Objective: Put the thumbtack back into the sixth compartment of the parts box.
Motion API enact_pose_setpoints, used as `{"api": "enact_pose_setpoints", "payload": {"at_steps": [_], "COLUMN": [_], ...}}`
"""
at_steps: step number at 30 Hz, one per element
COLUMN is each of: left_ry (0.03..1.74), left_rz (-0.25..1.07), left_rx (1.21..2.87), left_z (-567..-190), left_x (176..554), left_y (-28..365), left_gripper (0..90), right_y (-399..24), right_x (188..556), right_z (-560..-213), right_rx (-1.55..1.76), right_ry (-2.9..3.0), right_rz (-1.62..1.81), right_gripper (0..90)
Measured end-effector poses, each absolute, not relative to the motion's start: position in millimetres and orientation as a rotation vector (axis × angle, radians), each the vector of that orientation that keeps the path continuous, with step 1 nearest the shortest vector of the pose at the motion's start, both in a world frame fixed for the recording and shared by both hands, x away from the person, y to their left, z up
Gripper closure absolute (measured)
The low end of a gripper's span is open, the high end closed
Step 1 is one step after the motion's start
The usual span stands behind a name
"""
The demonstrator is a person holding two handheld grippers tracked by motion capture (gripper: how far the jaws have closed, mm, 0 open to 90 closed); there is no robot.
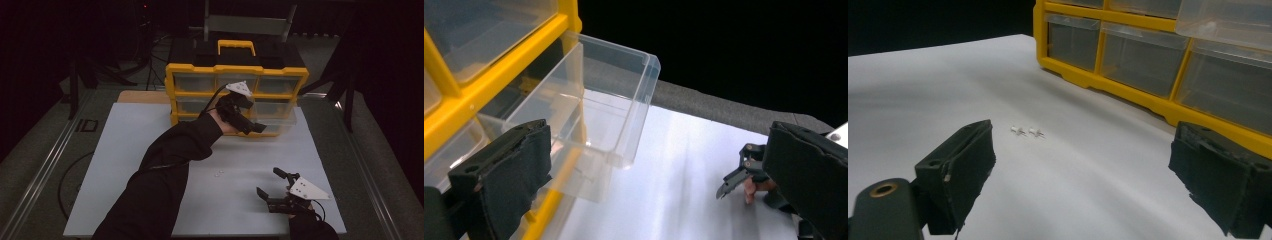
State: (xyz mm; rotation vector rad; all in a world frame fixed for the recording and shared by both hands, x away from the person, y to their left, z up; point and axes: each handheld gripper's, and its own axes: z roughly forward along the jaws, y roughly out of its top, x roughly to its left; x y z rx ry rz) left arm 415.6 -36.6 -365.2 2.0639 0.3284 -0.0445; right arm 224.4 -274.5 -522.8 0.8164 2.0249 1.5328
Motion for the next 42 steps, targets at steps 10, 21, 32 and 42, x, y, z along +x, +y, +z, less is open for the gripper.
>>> {"api": "enact_pose_setpoints", "payload": {"at_steps": [10, 21, 32, 42], "left_ry": [0.319, 0.331, 0.343, 0.35], "left_rz": [-0.058, -0.085, -0.122, -0.144], "left_rx": [2.06, 2.069, 2.089, 2.107], "left_z": [-374.1, -395.7, -422.3, -454.1], "left_x": [405.6, 396.8, 384.5, 373.1], "left_y": [-19.2, 1.2, 17.2, 30.3], "left_gripper": [0.0, 0.0, 0.0, 0.5], "right_y": [-273.5, -273.1, -271.7, -270.7], "right_x": [224.2, 224.1, 224.0, 224.0], "right_z": [-523.0, -523.4, -523.7, -524.0], "right_rx": [0.816, 0.816, 0.814, 0.81], "right_ry": [2.028, 2.031, 2.034, 2.041], "right_rz": [1.53, 1.527, 1.523, 1.522], "right_gripper": [10.4, 10.4, 10.4, 10.4]}}
